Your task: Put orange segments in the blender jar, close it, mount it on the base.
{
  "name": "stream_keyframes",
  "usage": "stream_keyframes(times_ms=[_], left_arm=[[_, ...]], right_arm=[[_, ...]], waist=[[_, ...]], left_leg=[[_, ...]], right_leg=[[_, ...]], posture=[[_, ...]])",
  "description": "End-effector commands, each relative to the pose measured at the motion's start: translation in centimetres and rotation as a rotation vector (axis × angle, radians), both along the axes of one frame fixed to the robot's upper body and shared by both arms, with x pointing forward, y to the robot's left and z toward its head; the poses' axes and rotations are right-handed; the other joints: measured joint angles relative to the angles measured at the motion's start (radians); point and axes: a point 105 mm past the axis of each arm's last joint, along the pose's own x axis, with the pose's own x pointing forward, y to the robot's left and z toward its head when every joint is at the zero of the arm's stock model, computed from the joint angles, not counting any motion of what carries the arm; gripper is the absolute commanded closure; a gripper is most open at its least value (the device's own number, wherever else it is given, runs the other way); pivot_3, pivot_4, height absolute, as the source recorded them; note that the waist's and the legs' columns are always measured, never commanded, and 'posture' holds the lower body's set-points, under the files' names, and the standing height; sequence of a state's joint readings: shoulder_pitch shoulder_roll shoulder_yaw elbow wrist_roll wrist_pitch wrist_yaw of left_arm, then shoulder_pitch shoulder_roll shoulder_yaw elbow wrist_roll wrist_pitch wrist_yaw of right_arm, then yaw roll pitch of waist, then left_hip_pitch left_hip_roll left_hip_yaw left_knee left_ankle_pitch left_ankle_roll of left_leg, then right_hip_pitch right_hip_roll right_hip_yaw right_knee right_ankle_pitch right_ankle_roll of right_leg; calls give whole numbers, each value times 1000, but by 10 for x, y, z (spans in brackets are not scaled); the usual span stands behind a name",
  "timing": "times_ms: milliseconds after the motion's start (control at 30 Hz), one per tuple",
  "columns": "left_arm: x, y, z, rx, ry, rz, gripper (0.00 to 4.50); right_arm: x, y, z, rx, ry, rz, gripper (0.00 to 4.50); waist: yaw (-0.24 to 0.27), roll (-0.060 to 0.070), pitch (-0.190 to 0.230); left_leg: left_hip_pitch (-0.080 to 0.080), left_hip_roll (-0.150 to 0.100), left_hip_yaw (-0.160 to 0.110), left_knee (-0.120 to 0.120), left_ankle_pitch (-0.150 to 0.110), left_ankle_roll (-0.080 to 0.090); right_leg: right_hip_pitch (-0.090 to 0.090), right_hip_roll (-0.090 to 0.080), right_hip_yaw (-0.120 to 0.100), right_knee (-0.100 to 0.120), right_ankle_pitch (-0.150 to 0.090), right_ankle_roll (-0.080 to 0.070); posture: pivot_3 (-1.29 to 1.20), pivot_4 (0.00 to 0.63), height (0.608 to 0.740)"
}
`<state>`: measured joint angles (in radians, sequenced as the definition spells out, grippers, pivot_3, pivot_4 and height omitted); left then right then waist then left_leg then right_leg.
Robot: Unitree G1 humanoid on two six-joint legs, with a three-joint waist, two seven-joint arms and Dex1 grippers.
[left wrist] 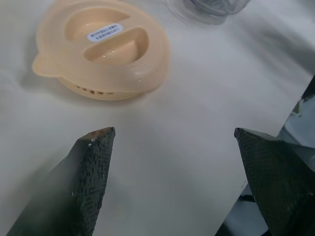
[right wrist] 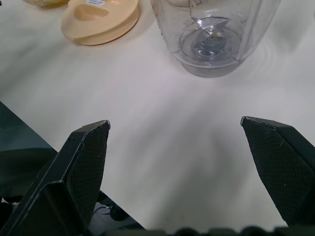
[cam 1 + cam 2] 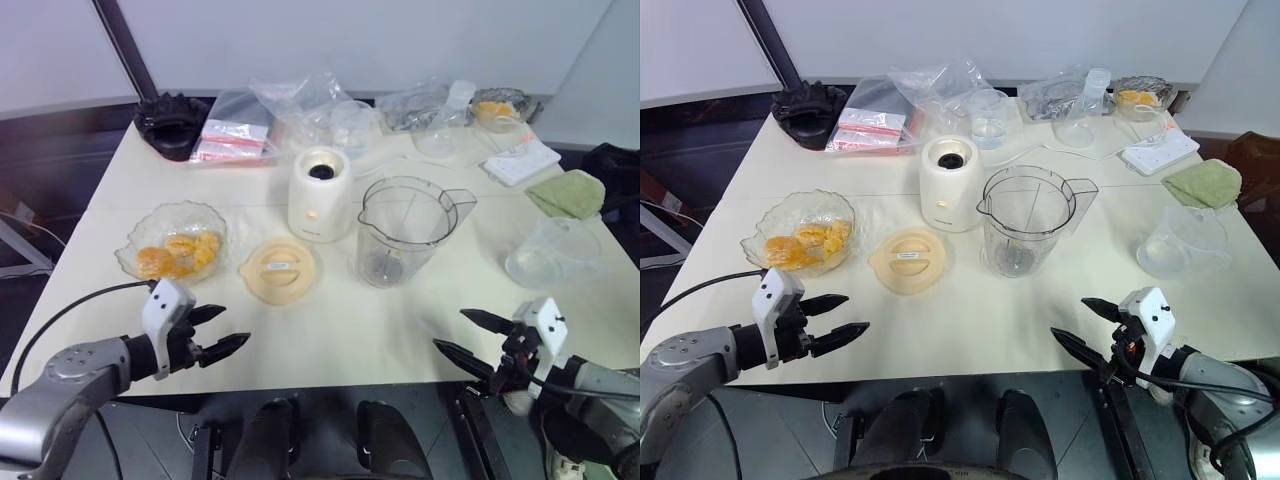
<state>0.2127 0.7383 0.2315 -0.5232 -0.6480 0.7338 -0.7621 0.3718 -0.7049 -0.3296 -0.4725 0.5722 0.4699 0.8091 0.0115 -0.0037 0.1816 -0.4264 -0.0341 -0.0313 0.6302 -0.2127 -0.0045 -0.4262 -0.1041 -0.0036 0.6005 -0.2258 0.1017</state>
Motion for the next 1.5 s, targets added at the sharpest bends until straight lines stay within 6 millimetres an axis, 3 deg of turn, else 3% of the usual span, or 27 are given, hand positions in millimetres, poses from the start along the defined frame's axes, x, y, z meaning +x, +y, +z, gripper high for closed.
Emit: stream_keyframes(times_ms=[33,667,1033,1200,1367,1500], left_arm=[[-2,-4,7,-17,-20,-12,445],[-3,-5,9,-26,-25,30,445],[6,3,16,34,-55,28,445],[34,19,56,206,-178,-30,445],[87,66,99,596,-374,5,445],[117,93,107,887,-444,-23,445]], right_arm=[[2,10,12,-6,-60,38,36],[22,29,36,-19,-102,81,36],[23,27,43,-24,-108,67,36],[12,42,49,16,-76,152,36],[-6,73,58,75,-31,295,36],[-9,90,61,86,-34,339,36]], waist=[[0,0,0],[1,0,0],[2,0,0],[3,-1,0],[0,-1,0],[1,-2,0]], left_leg=[[0,0,0,0,0,0],[-1,0,5,1,-2,4],[-1,-1,4,1,-1,7],[0,0,4,2,-1,7],[1,0,6,2,-1,7],[0,0,9,0,-2,9]], right_leg=[[0,0,0,-1,1,-1],[0,-1,-1,-3,3,-4],[0,0,-1,-2,3,-5],[1,1,-1,-1,3,-5],[1,3,-1,-1,3,-5],[-1,1,-1,-2,4,-5]], posture=[[0,150,740],[0,150,740],[0,150,740],[0,150,740],[0,150,740],[0,150,740]])
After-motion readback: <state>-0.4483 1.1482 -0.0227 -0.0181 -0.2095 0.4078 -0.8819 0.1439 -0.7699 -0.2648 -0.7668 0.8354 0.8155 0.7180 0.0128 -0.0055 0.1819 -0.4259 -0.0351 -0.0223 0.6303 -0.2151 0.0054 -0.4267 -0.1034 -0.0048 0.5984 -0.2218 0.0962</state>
